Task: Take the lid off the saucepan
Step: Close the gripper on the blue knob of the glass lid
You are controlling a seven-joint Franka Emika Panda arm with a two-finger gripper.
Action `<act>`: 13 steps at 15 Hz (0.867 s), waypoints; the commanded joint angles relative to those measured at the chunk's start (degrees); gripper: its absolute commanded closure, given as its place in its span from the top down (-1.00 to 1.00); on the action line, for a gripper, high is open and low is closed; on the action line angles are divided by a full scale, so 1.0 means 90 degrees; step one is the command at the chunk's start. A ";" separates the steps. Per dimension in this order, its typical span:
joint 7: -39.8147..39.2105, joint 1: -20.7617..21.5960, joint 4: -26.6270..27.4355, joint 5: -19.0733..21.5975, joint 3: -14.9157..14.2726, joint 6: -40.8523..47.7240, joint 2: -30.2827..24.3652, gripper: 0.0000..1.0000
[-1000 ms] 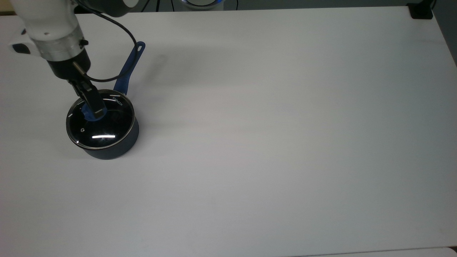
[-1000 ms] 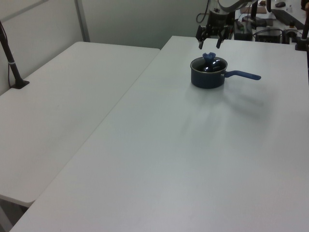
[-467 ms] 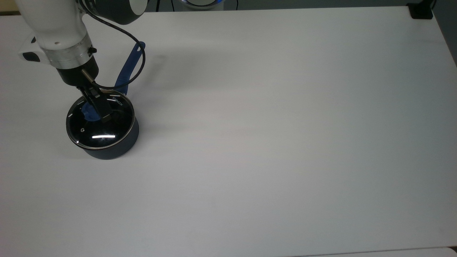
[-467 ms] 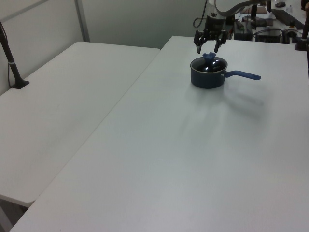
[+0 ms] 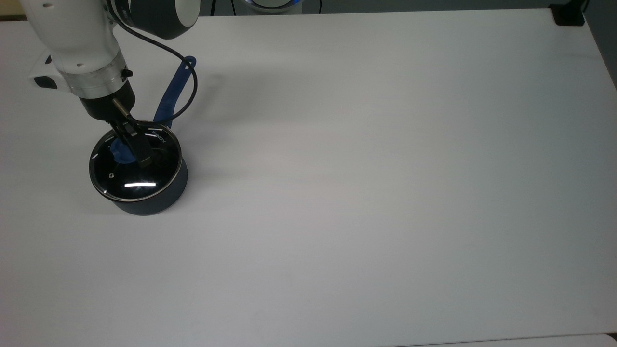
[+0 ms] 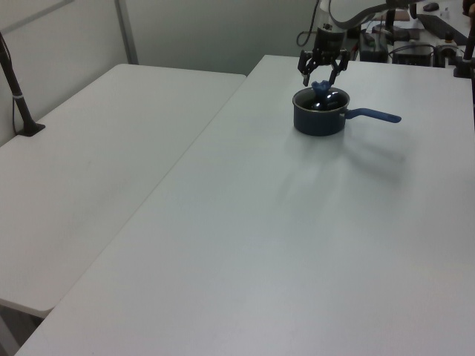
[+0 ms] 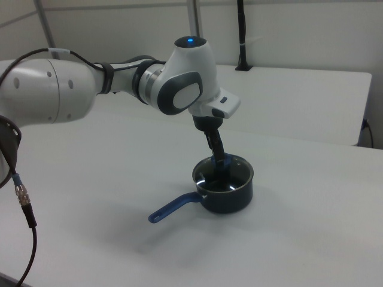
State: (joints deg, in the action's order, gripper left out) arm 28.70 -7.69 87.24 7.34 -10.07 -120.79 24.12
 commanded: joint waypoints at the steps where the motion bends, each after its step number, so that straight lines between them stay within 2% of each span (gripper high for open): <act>1: 0.0112 0.0064 0.0082 -0.0082 -0.0033 -0.0036 -0.0014 0.73; 3: 0.0024 0.0064 0.0101 -0.0131 -0.0033 -0.0017 -0.0014 0.56; 13: -0.0015 0.0025 0.0170 -0.0131 -0.0033 0.0208 -0.0034 0.60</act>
State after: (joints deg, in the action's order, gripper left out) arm 28.67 -7.78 87.82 6.57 -10.15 -119.98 24.16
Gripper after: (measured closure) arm 0.198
